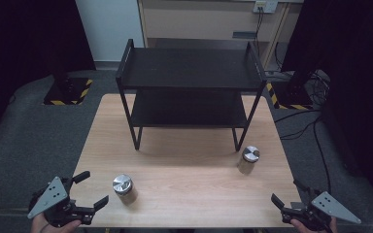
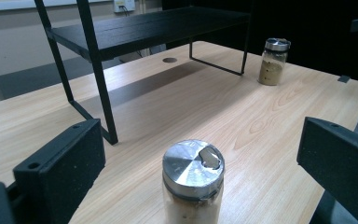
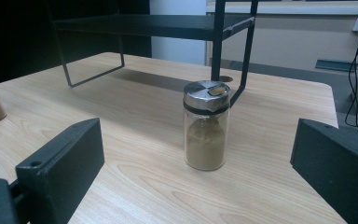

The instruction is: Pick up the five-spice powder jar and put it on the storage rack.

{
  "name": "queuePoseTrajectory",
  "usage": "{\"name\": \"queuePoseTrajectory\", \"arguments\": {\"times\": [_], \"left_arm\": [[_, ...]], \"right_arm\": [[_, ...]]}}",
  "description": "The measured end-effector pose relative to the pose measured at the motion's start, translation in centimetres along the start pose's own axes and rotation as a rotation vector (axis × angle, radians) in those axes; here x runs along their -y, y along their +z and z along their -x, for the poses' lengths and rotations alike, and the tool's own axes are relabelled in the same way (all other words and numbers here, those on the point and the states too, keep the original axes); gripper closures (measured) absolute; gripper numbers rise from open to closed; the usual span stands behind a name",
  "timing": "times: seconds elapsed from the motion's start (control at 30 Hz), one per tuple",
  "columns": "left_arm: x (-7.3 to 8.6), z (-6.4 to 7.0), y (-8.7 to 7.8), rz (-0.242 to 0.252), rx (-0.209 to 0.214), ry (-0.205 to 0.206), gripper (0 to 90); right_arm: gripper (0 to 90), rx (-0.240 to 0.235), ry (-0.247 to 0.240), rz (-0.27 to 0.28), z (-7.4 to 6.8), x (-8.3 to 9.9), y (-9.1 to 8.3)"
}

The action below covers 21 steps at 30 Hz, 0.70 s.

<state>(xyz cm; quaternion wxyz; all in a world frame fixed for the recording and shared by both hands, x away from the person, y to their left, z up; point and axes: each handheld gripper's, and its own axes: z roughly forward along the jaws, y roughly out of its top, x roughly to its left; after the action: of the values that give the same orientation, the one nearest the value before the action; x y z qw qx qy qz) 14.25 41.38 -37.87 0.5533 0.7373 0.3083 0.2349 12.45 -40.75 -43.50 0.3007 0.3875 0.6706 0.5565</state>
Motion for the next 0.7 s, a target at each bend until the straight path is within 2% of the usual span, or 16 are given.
{"name": "queuePoseTrajectory", "arguments": {"times": [0.37, 0.7], "left_arm": [[-3.4, -1.6, -1.4, -0.048, 0.02, 0.038, 0.0], [-5.0, -2.9, -2.0, -0.089, 0.041, 0.052, 0.0]], "right_arm": [[3.2, -0.004, 0.0, -0.002, 0.0, 0.0, 0.0], [3.2, -0.004, -0.003, -0.002, 0.0, 0.0, 0.0]]}}
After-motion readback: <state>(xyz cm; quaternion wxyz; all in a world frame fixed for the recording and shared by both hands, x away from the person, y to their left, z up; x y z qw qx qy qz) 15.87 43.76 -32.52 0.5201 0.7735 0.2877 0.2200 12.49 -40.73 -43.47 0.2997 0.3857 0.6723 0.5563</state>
